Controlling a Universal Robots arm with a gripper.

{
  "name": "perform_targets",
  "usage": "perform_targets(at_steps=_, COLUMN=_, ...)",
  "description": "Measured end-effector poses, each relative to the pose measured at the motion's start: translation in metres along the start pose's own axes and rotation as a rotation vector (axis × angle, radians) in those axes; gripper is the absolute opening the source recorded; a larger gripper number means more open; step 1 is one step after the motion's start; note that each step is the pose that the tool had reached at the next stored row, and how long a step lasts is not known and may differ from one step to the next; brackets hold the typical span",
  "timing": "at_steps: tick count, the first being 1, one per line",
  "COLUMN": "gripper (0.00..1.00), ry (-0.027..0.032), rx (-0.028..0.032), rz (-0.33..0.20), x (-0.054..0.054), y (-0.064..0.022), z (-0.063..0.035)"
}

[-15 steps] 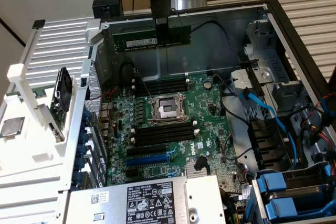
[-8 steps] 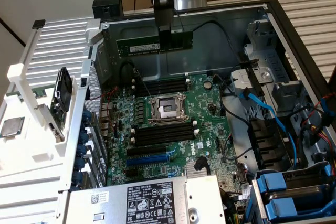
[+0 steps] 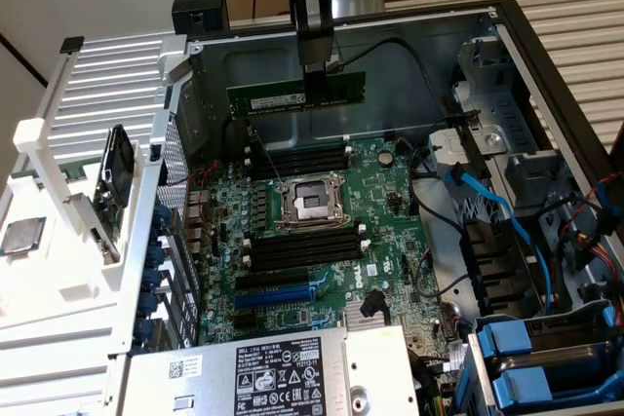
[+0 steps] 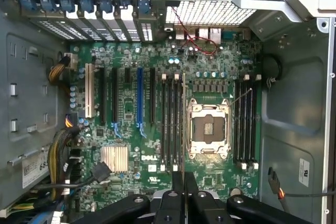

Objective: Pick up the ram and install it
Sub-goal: 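Insert the ram into the slot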

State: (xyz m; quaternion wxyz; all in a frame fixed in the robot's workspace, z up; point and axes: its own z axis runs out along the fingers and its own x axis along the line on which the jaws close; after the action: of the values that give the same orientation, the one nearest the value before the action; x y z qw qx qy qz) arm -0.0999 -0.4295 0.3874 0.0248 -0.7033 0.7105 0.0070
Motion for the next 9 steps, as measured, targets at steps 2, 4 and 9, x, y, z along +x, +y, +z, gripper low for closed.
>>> perform_targets(at_steps=2, gripper=0.13, ry=0.0, rx=0.0, rz=0.0, x=0.0, y=-0.0001, z=0.0)
perform_targets(at_steps=4, gripper=0.13, ry=0.0, rx=0.0, rz=0.0, x=0.0, y=-0.0001, z=0.0)
perform_targets(at_steps=9, gripper=0.13, ry=0.0, rx=0.0, rz=0.0, x=0.0, y=-0.0001, z=0.0)
